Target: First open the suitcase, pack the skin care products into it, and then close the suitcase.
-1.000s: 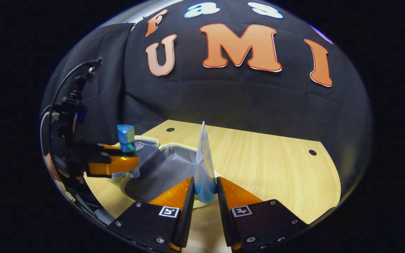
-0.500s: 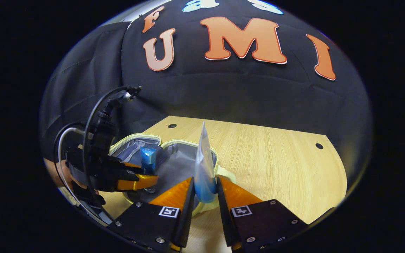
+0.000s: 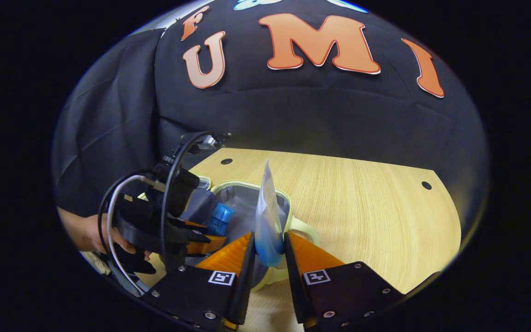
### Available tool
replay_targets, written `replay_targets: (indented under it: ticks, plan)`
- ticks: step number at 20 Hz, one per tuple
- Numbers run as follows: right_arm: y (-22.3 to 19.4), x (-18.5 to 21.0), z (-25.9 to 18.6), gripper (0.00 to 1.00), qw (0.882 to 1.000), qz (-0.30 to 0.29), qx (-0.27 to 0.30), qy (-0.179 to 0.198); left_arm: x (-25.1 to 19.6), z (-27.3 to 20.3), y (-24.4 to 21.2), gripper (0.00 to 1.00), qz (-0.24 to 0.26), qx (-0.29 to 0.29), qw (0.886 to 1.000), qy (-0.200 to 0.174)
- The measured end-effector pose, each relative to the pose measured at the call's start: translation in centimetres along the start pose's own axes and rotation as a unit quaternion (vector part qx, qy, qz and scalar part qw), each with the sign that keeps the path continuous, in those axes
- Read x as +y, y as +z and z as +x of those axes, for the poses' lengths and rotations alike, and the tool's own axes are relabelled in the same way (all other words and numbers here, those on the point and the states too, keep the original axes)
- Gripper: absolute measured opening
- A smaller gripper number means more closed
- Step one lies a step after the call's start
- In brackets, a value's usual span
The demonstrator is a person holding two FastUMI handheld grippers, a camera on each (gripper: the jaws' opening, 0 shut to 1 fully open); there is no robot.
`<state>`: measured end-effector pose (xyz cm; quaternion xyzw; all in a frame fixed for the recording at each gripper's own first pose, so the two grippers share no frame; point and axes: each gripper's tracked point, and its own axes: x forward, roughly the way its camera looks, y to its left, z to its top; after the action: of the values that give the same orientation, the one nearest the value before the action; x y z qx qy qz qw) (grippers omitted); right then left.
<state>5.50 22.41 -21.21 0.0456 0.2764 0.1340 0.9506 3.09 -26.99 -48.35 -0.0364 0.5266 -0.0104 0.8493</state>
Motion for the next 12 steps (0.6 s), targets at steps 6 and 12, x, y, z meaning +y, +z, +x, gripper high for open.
replay_targets:
  ticks: [6, 12]
  plan:
    - [-1.7, 1.0, 1.6, 0.4, 0.999, 0.008, 0.038, 0.017, -0.2, 0.3, 0.0, 0.55, 0.006, 0.012, 1.0, -0.007]
    - [-2.1, 1.3, 3.0, 0.4, 0.998, 0.023, 0.062, 0.023, 0.5, -4.1, 0.8, 0.84, 0.004, -0.048, 0.999, -0.019]
